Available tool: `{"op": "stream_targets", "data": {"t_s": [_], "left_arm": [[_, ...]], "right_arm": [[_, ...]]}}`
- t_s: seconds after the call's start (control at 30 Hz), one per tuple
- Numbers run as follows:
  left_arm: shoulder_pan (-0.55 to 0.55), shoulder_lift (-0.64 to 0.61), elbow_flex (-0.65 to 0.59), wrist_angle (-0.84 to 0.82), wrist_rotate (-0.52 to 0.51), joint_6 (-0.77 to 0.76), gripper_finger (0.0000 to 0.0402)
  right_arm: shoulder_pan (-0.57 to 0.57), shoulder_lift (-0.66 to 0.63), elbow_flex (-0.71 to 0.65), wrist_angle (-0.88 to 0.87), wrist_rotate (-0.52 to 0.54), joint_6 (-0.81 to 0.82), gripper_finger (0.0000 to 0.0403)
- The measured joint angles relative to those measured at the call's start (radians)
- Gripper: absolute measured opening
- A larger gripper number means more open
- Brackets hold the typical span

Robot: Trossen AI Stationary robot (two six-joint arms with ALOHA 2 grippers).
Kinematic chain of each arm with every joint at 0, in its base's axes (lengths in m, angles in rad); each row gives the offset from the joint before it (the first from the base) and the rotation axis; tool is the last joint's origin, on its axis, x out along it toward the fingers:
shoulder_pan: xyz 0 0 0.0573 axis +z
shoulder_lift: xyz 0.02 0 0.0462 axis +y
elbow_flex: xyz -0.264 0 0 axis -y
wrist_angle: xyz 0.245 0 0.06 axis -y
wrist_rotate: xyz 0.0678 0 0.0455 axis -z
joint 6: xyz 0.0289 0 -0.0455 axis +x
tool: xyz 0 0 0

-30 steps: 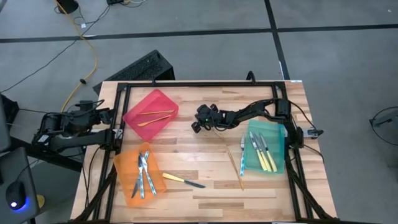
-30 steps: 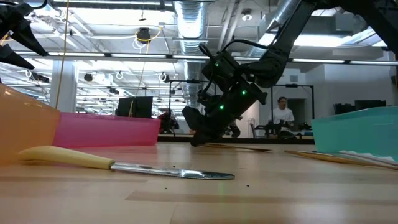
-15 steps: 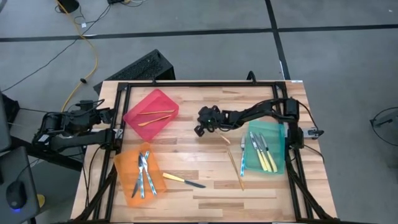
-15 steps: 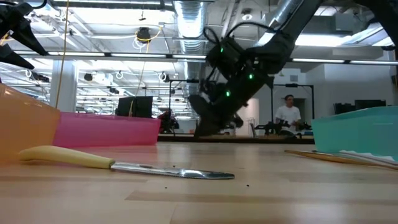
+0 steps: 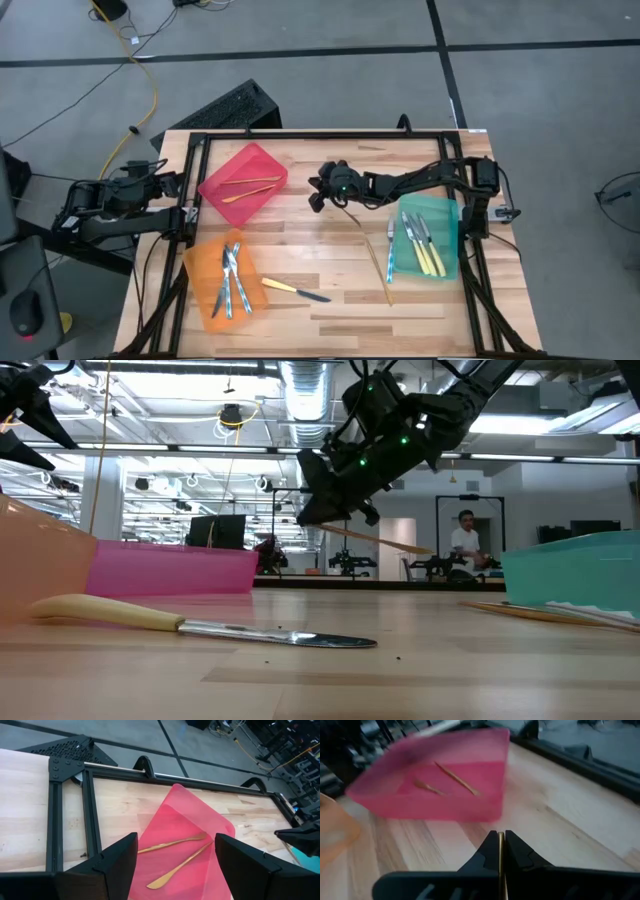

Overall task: Sort silverware by color (type)
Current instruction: Put the top gold knife into the red bin

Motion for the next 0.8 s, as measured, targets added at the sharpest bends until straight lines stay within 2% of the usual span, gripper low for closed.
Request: {"op": "stream_targets", "data": {"t_s": [0.43, 0.8], "left_arm": [[0.000, 0.000, 0.000, 0.000, -0.009, 0.000, 0.0247], [0.000, 0.000, 0.000, 0.004, -0.010, -0.001, 0.0247]], "right_arm": [[0.013, -0.001, 0.001, 0.122, -0.009, -0.002, 0.0012], [0.037, -0.002, 0.003, 0.317, -0.055, -0.033, 0.0012]]}}
